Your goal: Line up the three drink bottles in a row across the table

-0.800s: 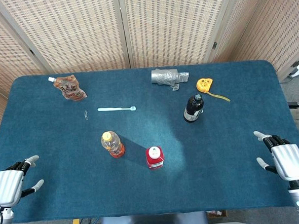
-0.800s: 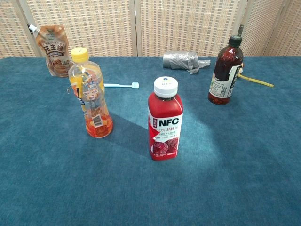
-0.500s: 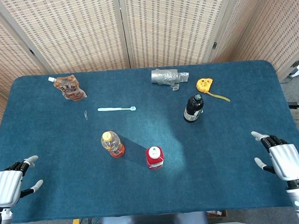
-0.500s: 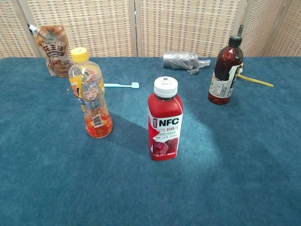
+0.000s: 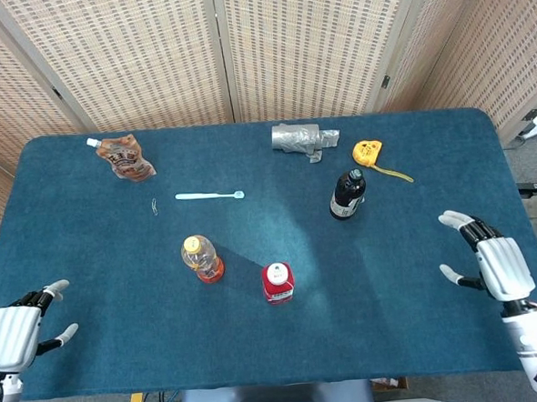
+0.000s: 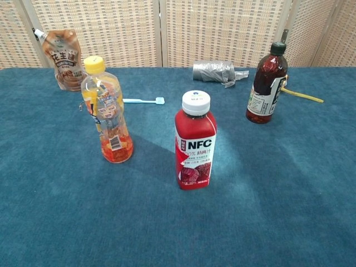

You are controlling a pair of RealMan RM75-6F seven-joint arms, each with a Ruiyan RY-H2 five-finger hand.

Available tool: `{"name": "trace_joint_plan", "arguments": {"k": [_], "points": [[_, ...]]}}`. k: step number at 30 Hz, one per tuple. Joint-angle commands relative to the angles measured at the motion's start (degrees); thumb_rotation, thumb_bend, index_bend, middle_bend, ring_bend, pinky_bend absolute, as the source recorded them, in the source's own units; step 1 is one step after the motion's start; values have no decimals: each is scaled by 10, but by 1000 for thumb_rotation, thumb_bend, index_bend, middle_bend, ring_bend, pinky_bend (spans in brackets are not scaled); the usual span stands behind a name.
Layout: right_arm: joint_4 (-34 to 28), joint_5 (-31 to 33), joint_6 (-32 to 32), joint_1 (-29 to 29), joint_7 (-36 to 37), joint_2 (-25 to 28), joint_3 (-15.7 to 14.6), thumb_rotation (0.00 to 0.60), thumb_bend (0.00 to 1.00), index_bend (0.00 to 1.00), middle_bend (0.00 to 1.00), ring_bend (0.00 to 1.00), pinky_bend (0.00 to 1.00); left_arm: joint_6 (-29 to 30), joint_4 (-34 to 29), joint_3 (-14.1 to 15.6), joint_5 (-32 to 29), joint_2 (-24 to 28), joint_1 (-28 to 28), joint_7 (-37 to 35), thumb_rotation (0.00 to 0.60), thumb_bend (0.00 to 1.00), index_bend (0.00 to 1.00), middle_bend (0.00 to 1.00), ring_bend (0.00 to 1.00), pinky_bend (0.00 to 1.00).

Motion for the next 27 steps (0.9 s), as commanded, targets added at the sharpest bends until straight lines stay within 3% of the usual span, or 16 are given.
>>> {"name": "trace_joint_plan", "arguments": {"k": [1,16,27], "points": [[-1,20,-17,19,-7,-10,20,600,176,221,176,162,321,1,-1,-1,-1,1,0,-1,600,112,500,447,451,635],[62,136,-113,111,15,-96,102,600,121,194,154,147,305,-8,-2,0,-7,5,-1,-9,600,112,500,447,451,635],[131,188,-195,177,28,-152,128,600,122,193,154,147,306,-11,-4,1,-10,8,-1,-14,600,112,500,447,451,635]]}}
